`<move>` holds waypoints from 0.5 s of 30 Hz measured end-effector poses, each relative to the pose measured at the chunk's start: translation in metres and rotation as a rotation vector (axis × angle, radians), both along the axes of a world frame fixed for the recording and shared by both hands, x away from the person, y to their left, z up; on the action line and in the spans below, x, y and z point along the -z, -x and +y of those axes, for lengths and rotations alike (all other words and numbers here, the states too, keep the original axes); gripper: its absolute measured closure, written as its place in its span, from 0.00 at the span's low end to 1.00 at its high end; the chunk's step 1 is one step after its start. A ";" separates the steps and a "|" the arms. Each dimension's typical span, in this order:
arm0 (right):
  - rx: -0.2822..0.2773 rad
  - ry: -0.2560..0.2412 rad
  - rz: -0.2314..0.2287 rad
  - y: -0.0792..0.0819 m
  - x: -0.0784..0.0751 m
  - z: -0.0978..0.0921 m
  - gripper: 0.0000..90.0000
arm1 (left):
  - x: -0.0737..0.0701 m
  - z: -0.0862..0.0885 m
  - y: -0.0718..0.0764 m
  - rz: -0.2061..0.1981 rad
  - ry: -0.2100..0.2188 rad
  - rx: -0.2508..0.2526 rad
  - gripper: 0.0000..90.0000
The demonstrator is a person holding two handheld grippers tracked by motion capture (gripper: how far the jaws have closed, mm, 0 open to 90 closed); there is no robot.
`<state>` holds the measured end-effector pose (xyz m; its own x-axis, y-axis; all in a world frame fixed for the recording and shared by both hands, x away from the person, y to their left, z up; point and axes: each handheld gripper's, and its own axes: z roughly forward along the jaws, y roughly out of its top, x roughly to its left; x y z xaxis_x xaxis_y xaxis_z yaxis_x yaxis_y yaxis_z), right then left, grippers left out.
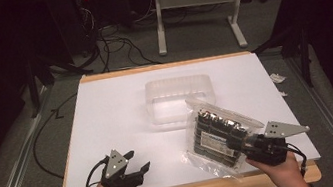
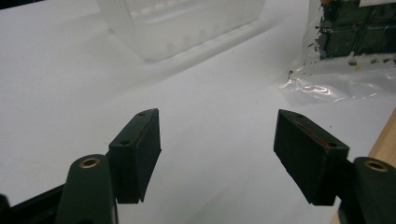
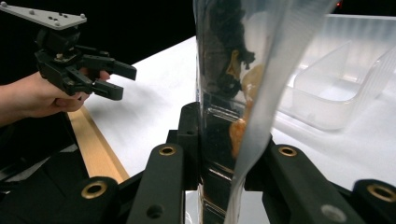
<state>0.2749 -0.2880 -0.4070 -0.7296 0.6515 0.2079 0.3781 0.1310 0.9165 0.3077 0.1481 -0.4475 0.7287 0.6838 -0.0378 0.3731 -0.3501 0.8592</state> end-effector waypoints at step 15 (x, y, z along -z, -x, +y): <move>0.121 -0.021 -0.116 -0.004 -0.025 -0.013 0.84 | -0.002 -0.004 -0.002 -0.043 0.001 0.020 0.34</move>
